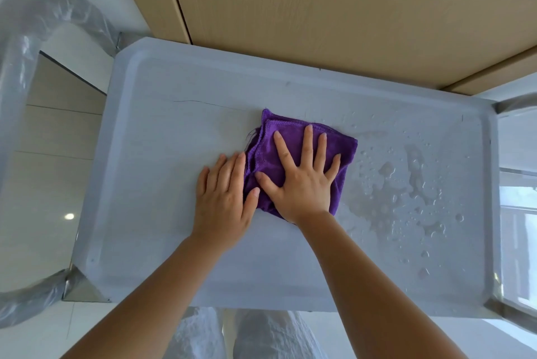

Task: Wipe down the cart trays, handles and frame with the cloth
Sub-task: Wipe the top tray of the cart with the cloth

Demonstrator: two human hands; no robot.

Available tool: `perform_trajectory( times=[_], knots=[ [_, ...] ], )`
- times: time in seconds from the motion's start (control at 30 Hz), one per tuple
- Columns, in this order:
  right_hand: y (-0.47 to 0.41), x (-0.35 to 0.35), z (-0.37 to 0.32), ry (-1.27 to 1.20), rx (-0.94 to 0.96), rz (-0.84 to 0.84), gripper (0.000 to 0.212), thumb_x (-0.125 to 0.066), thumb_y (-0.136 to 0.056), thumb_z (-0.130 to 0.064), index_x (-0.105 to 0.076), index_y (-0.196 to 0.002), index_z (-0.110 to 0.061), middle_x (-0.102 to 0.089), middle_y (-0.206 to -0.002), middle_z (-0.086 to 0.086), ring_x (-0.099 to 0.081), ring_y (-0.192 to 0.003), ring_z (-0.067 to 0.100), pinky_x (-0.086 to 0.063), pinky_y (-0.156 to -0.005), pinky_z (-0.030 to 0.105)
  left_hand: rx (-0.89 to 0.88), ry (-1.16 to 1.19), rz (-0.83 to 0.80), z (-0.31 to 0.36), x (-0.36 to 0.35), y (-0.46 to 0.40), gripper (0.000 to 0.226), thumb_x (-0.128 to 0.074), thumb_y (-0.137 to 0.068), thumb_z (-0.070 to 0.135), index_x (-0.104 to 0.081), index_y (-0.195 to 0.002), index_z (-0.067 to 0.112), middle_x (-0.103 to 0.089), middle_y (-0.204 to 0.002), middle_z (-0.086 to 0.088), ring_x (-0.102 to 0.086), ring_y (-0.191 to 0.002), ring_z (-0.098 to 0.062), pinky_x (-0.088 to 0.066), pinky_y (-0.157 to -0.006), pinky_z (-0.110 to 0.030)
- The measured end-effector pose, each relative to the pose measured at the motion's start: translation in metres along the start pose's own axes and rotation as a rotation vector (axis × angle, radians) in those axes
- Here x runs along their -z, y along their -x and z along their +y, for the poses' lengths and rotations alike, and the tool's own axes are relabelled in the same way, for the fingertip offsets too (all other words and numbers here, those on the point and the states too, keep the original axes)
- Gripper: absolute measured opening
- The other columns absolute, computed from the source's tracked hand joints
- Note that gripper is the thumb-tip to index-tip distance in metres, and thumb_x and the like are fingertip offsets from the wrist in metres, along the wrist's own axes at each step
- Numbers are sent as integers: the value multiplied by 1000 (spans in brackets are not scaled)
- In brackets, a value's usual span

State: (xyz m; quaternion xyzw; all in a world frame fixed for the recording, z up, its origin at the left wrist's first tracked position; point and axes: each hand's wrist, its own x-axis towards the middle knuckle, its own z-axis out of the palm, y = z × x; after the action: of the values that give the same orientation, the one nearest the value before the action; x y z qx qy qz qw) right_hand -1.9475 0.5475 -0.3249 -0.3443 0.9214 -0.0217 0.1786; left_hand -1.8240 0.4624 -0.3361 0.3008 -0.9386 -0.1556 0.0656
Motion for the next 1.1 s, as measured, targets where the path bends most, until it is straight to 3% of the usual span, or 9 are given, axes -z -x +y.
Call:
perform_trajectory(
  times=[0.07, 0.2, 0.5, 0.7, 0.87, 1.1],
  knots=[
    [-6, 2, 0, 2, -11, 4, 77, -14, -74, -80, 16, -138, -49, 16, -157, 7, 18, -143, 33, 9, -109, 60, 74, 3, 24, 10, 0, -7, 57, -37, -89, 38, -39, -133, 1, -55, -125, -20, -46, -115, -32, -38, -96, -53],
    [-18, 6, -2, -8, -37, 25, 77, -16, -76, -78, 8, -144, -49, 12, -158, 8, 16, -143, 33, 8, -109, 61, 131, 27, 42, 19, -3, -22, 58, -39, -87, 33, -36, -134, -1, -50, -131, -21, -37, -123, -30, -33, -97, -62],
    [-43, 18, -5, -51, -110, 37, 76, -23, -81, -76, 7, -144, -49, 15, -157, 7, 16, -143, 33, 8, -109, 60, 96, 158, 66, 15, -5, -53, 57, -39, -87, 28, -42, -133, -6, -49, -134, -22, -44, -126, -38, -30, -104, -54],
    [-59, 21, -6, -82, -157, 70, 77, -30, -82, -75, 5, -145, -47, 14, -158, 8, 14, -143, 34, 8, -109, 60, 279, 240, 121, 37, -17, -68, 55, -37, -89, 27, -44, -132, -5, -48, -135, -21, -44, -127, -37, -28, -103, -56],
    [-73, 26, -9, -137, -218, 77, 77, -32, -84, -72, 4, -146, -45, 14, -158, 8, 15, -143, 33, 8, -109, 61, 296, 103, 110, 41, -23, -70, 54, -35, -90, 32, -47, -133, 2, -50, -134, -19, -46, -125, -36, -30, -101, -57],
    [-92, 28, -11, -212, -342, 114, 69, -28, -90, -64, 5, -147, -43, 13, -158, 6, 15, -143, 32, 8, -109, 61, 279, -80, 77, 40, -30, -69, 58, -35, -88, 36, -29, -141, 12, -44, -140, -17, -39, -129, -34, -30, -102, -55]
  ],
)
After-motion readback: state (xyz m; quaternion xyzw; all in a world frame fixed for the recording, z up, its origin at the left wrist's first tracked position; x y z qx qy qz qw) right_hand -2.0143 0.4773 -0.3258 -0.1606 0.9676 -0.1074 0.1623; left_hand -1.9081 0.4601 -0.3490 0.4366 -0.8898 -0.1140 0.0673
